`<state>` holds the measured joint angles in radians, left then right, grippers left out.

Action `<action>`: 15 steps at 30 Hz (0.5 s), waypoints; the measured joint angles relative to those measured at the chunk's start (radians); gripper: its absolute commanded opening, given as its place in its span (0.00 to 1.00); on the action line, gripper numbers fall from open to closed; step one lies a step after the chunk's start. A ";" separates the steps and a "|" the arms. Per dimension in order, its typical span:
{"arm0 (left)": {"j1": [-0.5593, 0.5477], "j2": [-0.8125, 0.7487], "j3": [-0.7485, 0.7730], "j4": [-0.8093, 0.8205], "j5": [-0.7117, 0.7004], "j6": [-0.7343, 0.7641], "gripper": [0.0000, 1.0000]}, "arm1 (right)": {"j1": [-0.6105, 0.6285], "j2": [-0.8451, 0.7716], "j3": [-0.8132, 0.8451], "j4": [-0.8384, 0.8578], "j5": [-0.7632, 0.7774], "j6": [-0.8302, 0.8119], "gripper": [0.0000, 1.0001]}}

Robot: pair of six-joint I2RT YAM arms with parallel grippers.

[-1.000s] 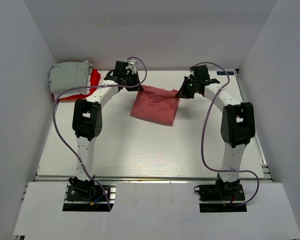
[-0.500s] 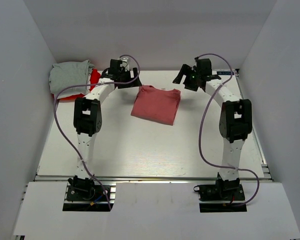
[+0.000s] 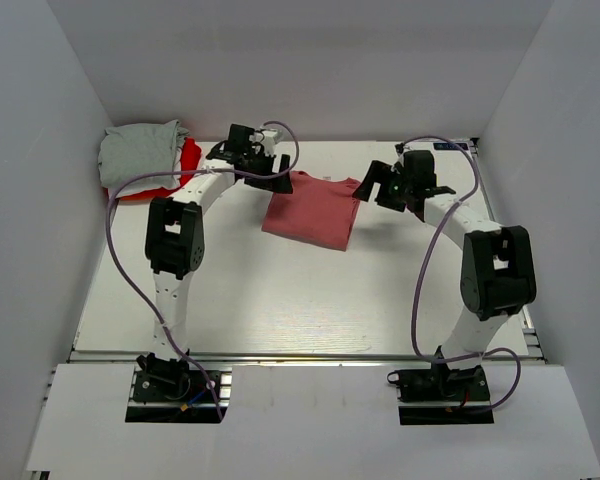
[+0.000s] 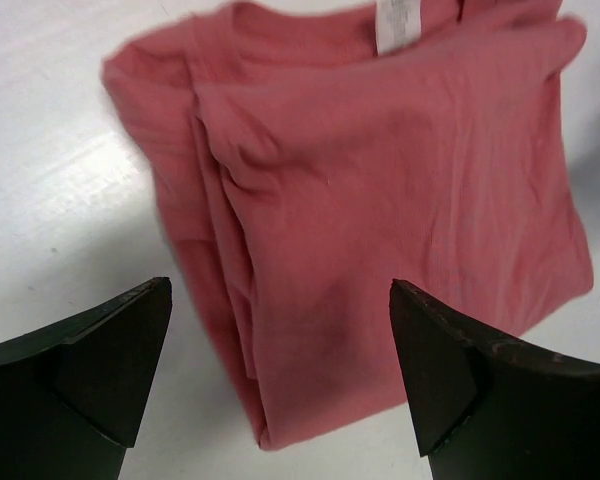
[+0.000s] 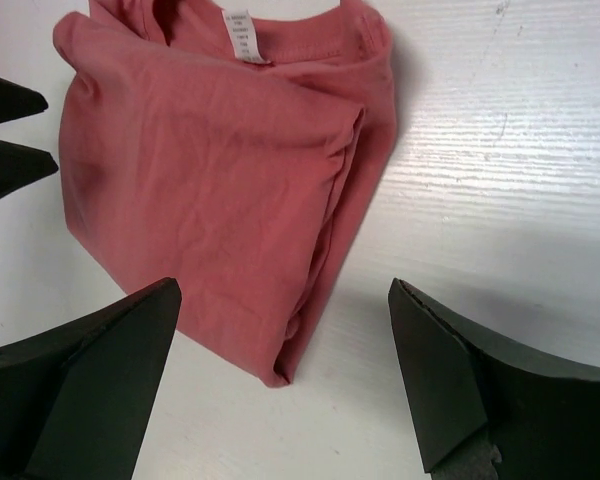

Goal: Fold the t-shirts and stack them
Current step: Fold the long partially folded tshirt into a neat square, then put the neatly folded tshirt into the corner of the board with the left arm

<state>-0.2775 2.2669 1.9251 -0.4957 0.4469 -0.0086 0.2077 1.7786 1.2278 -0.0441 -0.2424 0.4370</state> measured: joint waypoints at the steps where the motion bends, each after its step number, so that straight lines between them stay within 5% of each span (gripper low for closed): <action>1: -0.002 0.000 -0.006 -0.016 0.007 0.018 1.00 | 0.000 -0.010 -0.012 0.001 0.000 -0.005 0.90; 15: -0.037 0.133 0.083 -0.118 -0.036 0.108 0.98 | 0.000 -0.119 -0.074 -0.033 0.031 -0.053 0.90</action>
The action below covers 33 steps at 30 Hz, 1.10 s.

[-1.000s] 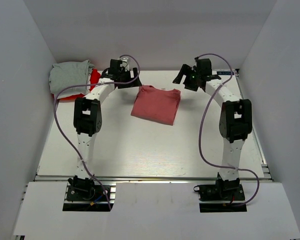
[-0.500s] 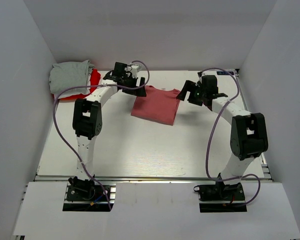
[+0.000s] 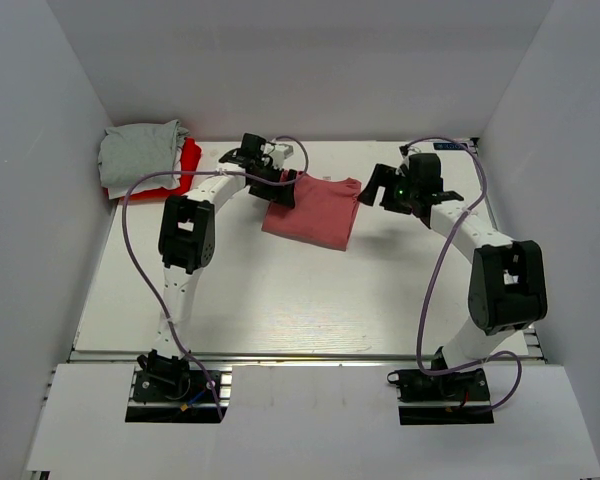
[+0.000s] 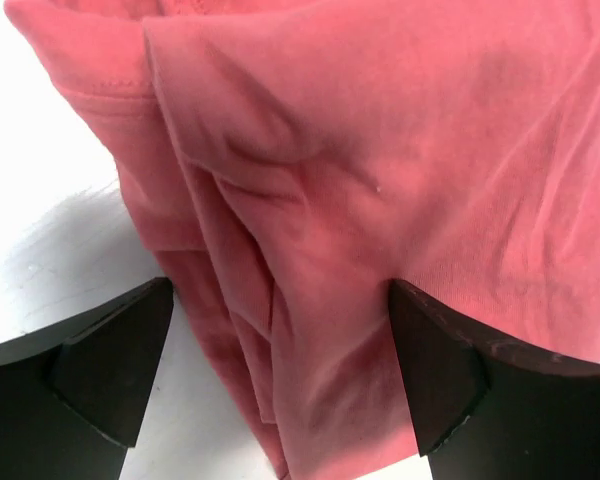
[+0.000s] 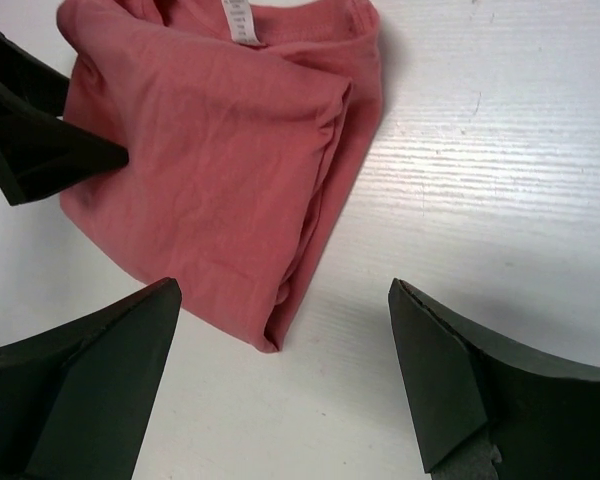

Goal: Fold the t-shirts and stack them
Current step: Put the neatly folded tshirt into the corner of the board with the left arm

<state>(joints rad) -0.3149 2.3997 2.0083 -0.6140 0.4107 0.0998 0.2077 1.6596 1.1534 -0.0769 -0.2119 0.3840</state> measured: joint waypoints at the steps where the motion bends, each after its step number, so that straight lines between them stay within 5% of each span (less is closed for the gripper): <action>1: -0.002 0.002 0.000 -0.005 -0.008 -0.001 0.98 | 0.000 -0.003 -0.006 -0.002 0.002 0.000 0.90; 5: -0.002 0.001 -0.006 -0.002 -0.030 -0.002 0.98 | 0.000 -0.018 -0.036 -0.011 0.007 0.000 0.90; 11: -0.005 -0.004 -0.023 0.019 -0.045 -0.006 0.76 | 0.000 -0.036 -0.059 -0.031 0.016 0.001 0.90; 14: -0.008 -0.003 -0.040 0.044 -0.027 -0.019 0.51 | 0.000 -0.053 -0.071 -0.031 0.023 0.002 0.90; 17: -0.010 0.005 -0.048 0.054 -0.004 -0.037 0.00 | 0.000 -0.069 -0.082 -0.031 0.026 0.002 0.90; 33: 0.011 -0.094 -0.117 0.083 -0.016 0.060 0.00 | 0.000 -0.141 -0.214 0.009 0.060 0.006 0.90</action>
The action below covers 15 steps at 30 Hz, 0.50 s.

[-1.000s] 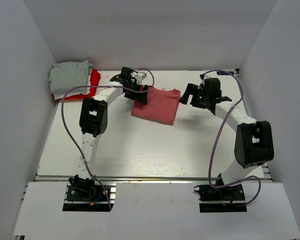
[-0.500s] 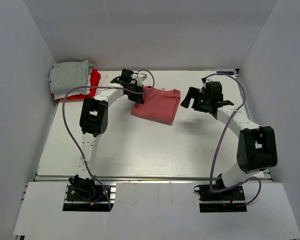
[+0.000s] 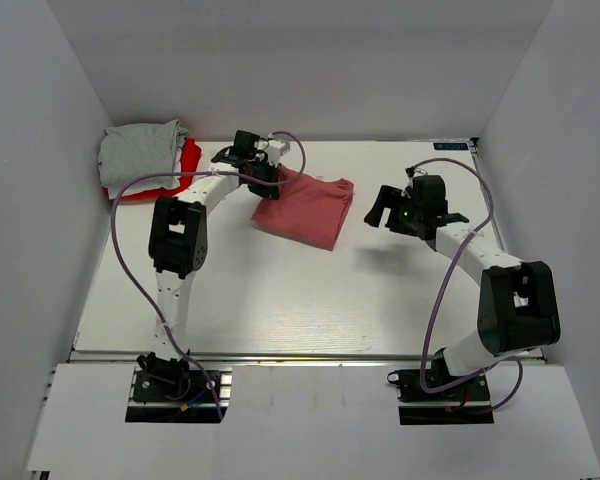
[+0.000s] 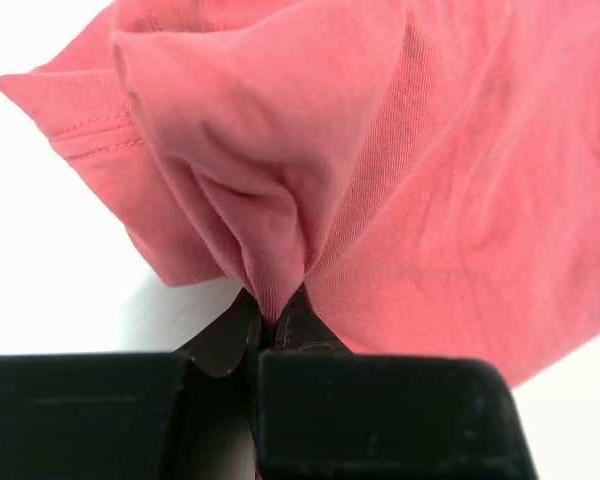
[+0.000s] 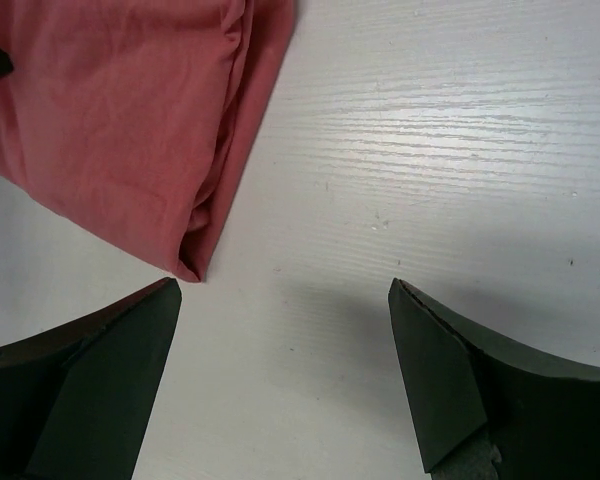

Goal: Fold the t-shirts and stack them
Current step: Put the neatly folded tshirt into the corner of the board with the left arm

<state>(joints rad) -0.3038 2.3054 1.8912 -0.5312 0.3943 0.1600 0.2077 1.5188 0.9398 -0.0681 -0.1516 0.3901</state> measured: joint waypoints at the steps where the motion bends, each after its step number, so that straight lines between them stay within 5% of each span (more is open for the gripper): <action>1: 0.003 -0.010 0.003 -0.014 -0.006 0.017 0.00 | 0.000 -0.004 -0.004 0.005 0.000 0.000 0.90; 15: 0.188 -0.047 0.295 -0.203 -0.174 0.183 0.00 | 0.000 -0.045 -0.040 0.019 0.023 0.001 0.90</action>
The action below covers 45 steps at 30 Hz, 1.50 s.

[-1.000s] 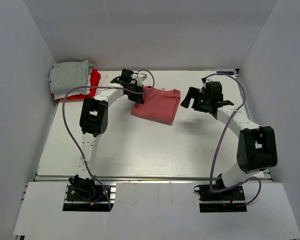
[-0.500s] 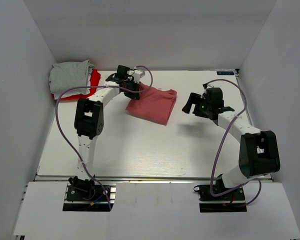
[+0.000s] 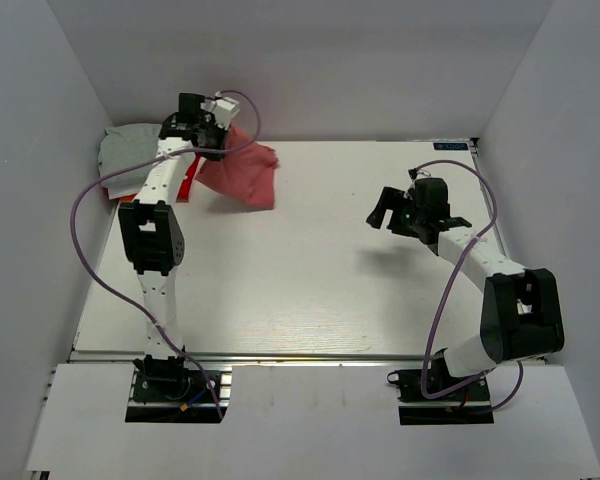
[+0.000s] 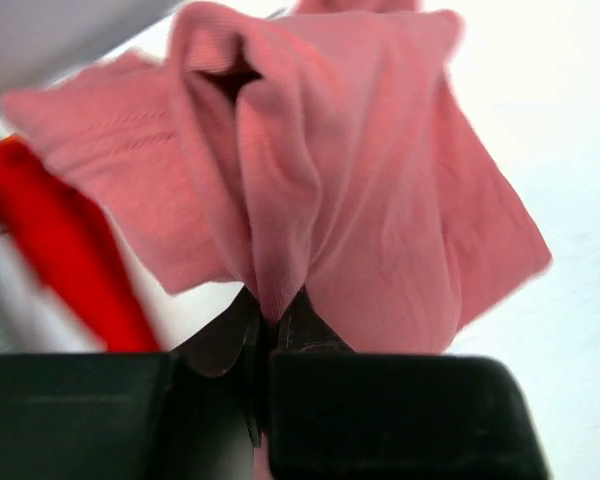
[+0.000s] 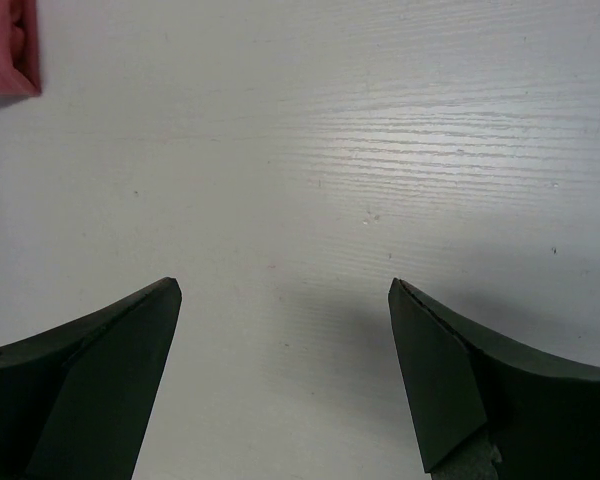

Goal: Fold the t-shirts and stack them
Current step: Put the neatly folded tshirt into the corner of the board with the left arm

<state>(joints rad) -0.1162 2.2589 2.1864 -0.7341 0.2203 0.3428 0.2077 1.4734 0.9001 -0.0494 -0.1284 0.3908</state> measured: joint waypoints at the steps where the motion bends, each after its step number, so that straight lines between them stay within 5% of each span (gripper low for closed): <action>1: 0.015 -0.007 0.001 -0.007 -0.008 0.016 0.00 | 0.000 -0.002 0.000 0.000 0.001 0.000 0.90; 15: 0.187 -0.035 0.175 -0.066 -0.072 0.106 0.00 | 0.000 -0.006 -0.005 -0.001 0.002 0.026 0.90; 32: 0.320 -0.121 0.192 -0.008 -0.059 0.093 0.00 | 0.002 -0.012 -0.022 -0.003 -0.005 0.044 0.90; 45: 0.336 -0.095 0.152 0.138 -0.307 -0.056 0.00 | 0.003 0.023 0.008 -0.007 -0.013 0.074 0.90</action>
<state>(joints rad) 0.2203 2.1639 2.3383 -0.5964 -0.0872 0.2863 0.2108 1.4967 0.9081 -0.0566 -0.1410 0.4644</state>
